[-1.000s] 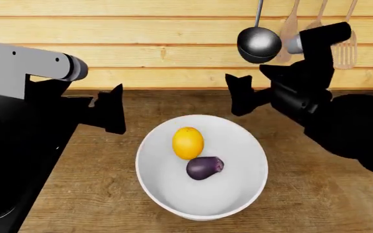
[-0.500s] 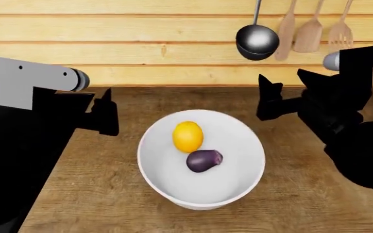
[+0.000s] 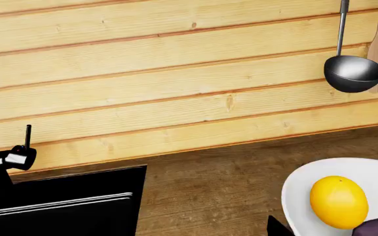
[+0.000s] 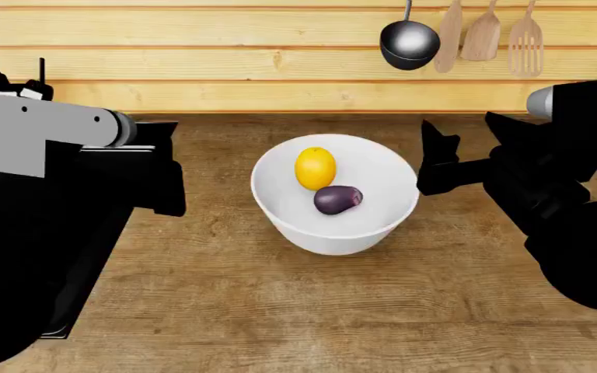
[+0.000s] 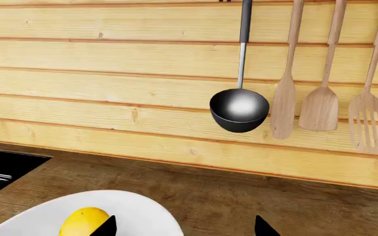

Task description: Pick the eggplants and oranges from the sink and place them in one bowl. Place the carrot in the other bowl. Then turn off the sink faucet.

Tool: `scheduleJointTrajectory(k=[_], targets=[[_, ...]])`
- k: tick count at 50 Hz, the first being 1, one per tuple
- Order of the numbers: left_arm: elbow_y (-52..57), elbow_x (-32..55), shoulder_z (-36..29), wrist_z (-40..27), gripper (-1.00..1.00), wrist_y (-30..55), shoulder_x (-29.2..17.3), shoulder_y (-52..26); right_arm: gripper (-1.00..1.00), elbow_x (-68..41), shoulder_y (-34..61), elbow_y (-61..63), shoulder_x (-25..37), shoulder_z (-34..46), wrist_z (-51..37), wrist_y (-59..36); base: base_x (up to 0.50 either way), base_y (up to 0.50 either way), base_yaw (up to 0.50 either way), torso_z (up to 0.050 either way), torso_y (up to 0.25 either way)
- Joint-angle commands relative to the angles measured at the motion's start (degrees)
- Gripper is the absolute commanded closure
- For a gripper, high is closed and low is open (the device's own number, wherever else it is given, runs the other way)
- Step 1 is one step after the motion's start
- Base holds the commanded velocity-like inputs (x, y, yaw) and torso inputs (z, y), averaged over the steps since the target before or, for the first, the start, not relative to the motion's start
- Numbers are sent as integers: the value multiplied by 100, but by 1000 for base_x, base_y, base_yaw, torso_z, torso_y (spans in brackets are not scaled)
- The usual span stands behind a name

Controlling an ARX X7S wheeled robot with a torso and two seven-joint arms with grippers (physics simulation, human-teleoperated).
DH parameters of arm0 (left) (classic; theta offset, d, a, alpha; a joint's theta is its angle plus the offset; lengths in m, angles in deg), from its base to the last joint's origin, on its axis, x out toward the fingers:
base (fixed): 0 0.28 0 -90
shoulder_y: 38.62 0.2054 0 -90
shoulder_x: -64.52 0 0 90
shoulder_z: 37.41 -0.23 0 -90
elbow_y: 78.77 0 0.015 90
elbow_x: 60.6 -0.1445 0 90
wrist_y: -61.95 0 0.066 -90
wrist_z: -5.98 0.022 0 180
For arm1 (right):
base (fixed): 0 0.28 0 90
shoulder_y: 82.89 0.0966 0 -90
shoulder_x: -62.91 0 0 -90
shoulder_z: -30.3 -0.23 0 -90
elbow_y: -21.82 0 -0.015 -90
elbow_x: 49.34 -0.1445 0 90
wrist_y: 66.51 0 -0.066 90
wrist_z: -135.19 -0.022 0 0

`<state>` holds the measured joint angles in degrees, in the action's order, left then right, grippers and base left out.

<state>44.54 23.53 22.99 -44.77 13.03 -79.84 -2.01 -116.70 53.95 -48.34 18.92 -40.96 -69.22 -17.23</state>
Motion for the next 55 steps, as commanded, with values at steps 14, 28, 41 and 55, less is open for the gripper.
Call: scheduleJointTrajectory(k=[14,28,41,55], targets=[[-19,-150,29,98,-100,-112,30,52,-100,171,-266,1,-29,11,61,237,-340,424,0,0,0],[2,-182,65,200,-100,-205,-31,177,-100,258,-297,44,-13,46,86,277,12,500,0,0,0],[-16,-253,25,294,-100,-219,-35,259,-100,249,-339,13,-73,42,76,330,70,500,0,0,0],[-53,-279,4,281,-100,-203,32,208,-100,311,-375,35,-77,76,58,350,138,500,0,0,0]])
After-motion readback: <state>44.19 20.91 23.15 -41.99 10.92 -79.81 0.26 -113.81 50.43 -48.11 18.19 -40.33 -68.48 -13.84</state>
